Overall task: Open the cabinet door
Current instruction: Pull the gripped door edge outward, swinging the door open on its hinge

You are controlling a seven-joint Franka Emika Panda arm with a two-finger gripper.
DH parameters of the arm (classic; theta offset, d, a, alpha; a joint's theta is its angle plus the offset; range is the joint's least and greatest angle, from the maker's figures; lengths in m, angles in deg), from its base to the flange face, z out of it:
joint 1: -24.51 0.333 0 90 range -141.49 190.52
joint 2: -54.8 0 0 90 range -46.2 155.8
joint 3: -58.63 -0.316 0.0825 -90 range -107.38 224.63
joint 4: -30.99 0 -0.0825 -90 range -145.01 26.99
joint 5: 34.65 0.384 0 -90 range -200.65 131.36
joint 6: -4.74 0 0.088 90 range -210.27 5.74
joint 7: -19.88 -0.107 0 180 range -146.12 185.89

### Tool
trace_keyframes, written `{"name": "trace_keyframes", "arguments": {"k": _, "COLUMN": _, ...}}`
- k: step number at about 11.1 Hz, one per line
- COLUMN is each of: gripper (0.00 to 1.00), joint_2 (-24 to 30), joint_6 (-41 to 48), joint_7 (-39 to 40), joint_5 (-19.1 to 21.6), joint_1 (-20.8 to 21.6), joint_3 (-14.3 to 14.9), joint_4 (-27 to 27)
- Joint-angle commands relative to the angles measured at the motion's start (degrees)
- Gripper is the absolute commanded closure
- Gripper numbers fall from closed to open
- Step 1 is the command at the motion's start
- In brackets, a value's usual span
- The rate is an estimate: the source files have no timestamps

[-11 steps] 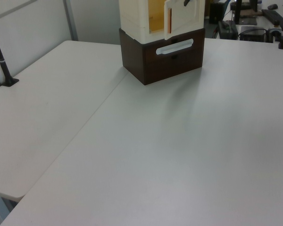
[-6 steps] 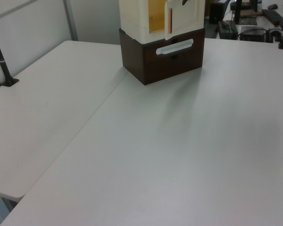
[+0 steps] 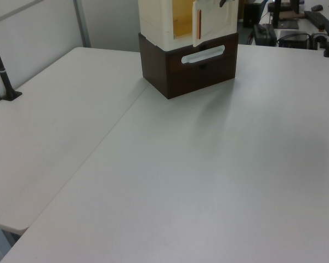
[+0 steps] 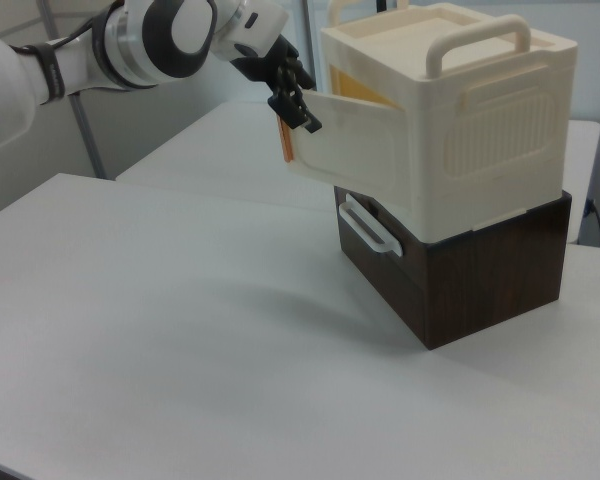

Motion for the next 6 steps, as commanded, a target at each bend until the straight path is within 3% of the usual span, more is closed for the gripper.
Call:
{"name": "trace_keyframes", "arguments": {"k": 1, "gripper": 0.0, "joint_2": 5.9, "joint_6": 3.5, "joint_7": 4.4, "joint_5": 1.6, "joint_1": -0.5, "joint_3": -0.5, "joint_4": -7.4}}
{"name": "trace_keyframes", "arguments": {"k": 6, "gripper": 0.0, "joint_2": 11.4, "joint_6": 5.2, "joint_7": 8.7, "joint_5": 4.5, "joint_1": -0.8, "joint_3": -0.2, "joint_4": -13.6}}
